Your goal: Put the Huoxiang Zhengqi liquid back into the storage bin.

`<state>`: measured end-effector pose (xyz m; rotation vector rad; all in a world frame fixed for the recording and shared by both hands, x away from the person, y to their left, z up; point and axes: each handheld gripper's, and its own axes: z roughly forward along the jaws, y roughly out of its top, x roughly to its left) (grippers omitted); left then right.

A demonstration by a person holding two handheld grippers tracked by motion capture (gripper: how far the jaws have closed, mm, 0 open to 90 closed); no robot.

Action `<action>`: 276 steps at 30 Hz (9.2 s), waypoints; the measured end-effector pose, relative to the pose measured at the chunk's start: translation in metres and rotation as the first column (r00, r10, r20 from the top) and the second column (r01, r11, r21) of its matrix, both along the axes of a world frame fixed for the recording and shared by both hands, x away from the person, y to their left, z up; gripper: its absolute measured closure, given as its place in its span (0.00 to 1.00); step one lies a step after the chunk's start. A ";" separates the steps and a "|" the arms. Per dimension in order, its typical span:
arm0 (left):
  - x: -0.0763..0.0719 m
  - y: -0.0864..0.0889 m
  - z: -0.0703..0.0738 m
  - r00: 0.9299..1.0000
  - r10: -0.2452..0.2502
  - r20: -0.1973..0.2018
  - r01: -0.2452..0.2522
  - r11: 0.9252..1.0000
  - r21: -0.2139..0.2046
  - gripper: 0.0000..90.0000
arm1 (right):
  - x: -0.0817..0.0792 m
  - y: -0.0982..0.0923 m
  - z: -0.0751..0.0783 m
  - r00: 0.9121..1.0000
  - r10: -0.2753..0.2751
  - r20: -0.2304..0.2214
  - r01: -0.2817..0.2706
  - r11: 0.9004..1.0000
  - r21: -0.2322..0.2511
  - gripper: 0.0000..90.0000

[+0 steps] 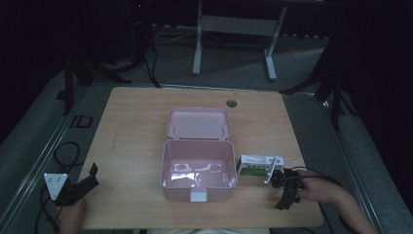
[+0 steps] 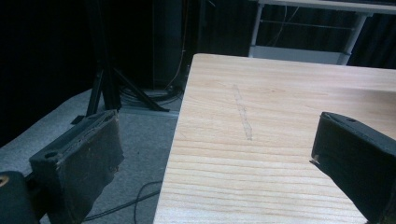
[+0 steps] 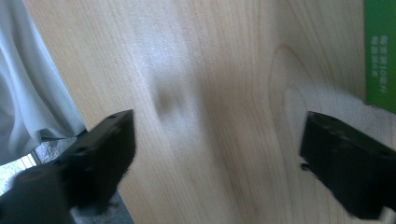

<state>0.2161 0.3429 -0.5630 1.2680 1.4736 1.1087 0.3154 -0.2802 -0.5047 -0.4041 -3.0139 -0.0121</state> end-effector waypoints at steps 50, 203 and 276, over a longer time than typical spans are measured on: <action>0.000 0.001 0.000 1.000 -0.001 -0.004 0.001 1.000 -0.004 0.02 | 0.046 0.052 0.100 0.966 0.217 0.141 -0.221 0.975 0.009 0.27; 0.000 0.001 0.000 1.000 0.005 0.005 -0.004 1.000 -0.009 0.02 | 0.012 0.244 0.144 0.907 0.417 0.052 -0.417 0.909 -0.015 0.68; 0.000 0.001 0.000 1.000 0.006 -0.001 -0.006 1.000 -0.007 0.02 | 0.040 0.155 0.146 0.973 0.143 0.180 -0.188 0.946 0.264 0.37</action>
